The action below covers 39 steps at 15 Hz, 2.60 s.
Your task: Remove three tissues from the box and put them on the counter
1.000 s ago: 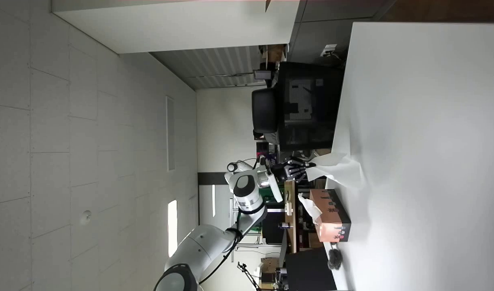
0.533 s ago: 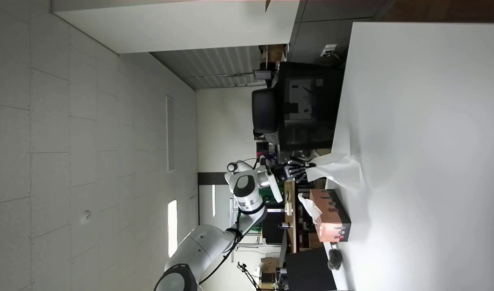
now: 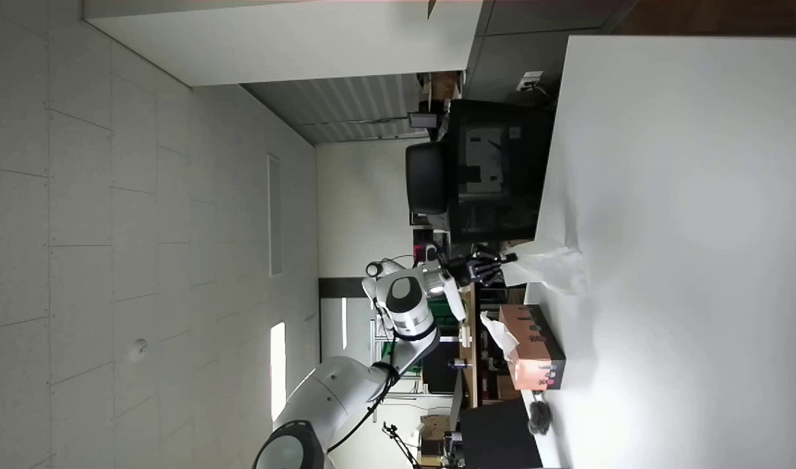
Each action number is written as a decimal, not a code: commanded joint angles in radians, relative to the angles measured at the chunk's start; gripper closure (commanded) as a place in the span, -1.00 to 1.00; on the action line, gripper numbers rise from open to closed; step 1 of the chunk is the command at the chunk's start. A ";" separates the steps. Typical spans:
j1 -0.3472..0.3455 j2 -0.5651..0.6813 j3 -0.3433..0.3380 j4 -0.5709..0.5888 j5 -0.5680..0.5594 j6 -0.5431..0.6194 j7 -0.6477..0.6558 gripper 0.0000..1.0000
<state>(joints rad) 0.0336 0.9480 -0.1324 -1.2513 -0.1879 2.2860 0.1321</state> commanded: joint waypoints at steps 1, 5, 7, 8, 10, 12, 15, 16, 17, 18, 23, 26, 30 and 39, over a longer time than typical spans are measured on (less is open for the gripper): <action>-0.032 0.043 -0.015 -0.021 0.048 0.093 0.091 1.00; -0.053 0.110 -0.029 -0.034 0.085 0.149 0.120 1.00; -0.052 0.142 -0.038 -0.030 0.096 0.162 0.131 1.00; -0.053 0.157 -0.039 -0.025 0.100 0.165 0.133 1.00; -0.050 0.172 -0.038 -0.022 0.109 0.152 0.131 1.00; -0.046 0.171 -0.037 -0.023 0.108 0.143 0.123 0.46; -0.038 0.131 -0.035 -0.040 0.103 0.117 0.106 0.06; -0.036 0.113 -0.034 -0.048 0.100 0.110 0.098 -0.06; -0.033 0.095 -0.033 -0.054 0.097 0.102 0.093 -0.22; -0.030 0.068 -0.032 -0.065 0.093 0.089 0.082 -0.35; -0.017 -0.058 -0.012 -0.110 0.075 0.039 0.011 -0.96; 0.002 -0.116 -0.005 -0.137 0.060 0.031 -0.022 -1.00; 0.017 -0.145 0.030 -0.160 0.054 0.050 -0.069 -1.00; 0.035 -0.162 0.134 -0.330 0.061 0.459 -0.204 -1.00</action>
<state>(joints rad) 0.0777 0.8327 -0.0283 -1.4812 -0.1226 2.5995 -0.0430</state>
